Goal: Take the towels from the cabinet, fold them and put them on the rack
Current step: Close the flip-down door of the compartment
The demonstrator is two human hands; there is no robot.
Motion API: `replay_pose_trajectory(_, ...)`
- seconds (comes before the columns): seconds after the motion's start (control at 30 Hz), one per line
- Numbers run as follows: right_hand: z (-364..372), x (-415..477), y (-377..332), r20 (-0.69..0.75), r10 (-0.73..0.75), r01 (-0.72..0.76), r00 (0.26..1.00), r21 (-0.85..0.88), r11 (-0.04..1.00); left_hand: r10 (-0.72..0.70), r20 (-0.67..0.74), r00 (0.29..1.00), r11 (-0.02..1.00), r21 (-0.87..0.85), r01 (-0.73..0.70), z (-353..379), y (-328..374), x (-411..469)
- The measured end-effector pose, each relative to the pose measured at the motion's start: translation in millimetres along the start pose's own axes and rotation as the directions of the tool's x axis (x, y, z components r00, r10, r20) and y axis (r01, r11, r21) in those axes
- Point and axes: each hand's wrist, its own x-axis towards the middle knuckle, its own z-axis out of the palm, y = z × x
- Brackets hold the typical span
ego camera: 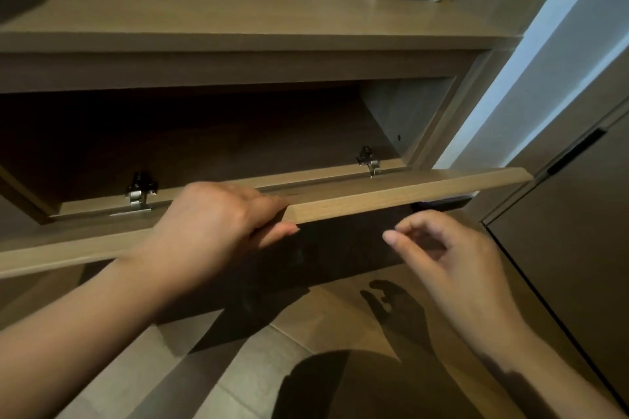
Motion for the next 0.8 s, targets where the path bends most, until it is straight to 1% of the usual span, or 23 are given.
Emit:
replay_pose_trajectory(0.07, -5, 4, 0, -0.105, -0.185, 0.162, 0.977, -0.197, 0.967, 0.0, -0.02, 1.0, 1.0, -0.011, 0.0, -4, -5, 4)
replay_pose_trajectory(0.1, -4, 11, -2, -0.131, -0.26, 0.219, 0.957, -0.264, 0.939, -0.002, -0.028, 1.0, 1.0, -0.021, 0.002, -5, -6, 5)
replay_pose_trajectory(0.17, -1, 30, -9, -0.111, -0.323, 0.27, 0.94, -0.339, 0.901, -0.004, -0.039, 0.999, 0.999, -0.032, 0.003, -8, -10, 6)
replay_pose_trajectory(0.27, 3, 62, -17, 0.037, -0.324, 0.319, 0.945, -0.312, 0.895, -0.001, -0.092, 0.996, 1.0, 0.006, 0.002, -14, -22, 16)
replay_pose_trajectory(0.3, 3, 71, -16, 0.038, -0.344, 0.341, 0.938, -0.273, 0.899, -0.011, -0.114, 0.993, 1.0, 0.013, 0.012, -17, -28, 21)
replay_pose_trajectory(0.37, 0, 90, -17, -0.024, -0.37, 0.36, 0.929, -0.179, 0.916, -0.061, -0.155, 0.986, 0.997, 0.028, 0.066, -22, -39, 30)
replay_pose_trajectory(0.43, -1, 103, -18, -0.046, -0.393, 0.382, 0.918, -0.153, 0.911, -0.124, -0.173, 0.977, 0.99, 0.047, 0.134, -23, -49, 38)
replay_pose_trajectory(0.53, 1, 117, -19, -0.099, -0.433, 0.414, 0.896, -0.17, 0.894, -0.228, -0.176, 0.958, 0.97, 0.05, 0.24, -27, -62, 48)
replay_pose_trajectory(0.6, 2, 127, -22, -0.153, -0.45, 0.422, 0.88, -0.182, 0.888, -0.264, -0.206, 0.942, 0.957, 0.069, 0.283, -28, -68, 54)
replay_pose_trajectory(0.7, 1, 144, -26, -0.258, -0.471, 0.417, 0.843, -0.238, 0.877, -0.276, -0.262, 0.925, 0.918, 0.214, 0.335, -31, -76, 63)
replay_pose_trajectory(0.8, 2, 156, -27, -0.303, -0.521, 0.433, 0.798, -0.314, 0.845, -0.267, -0.282, 0.922, 0.899, 0.271, 0.343, -32, -85, 72)
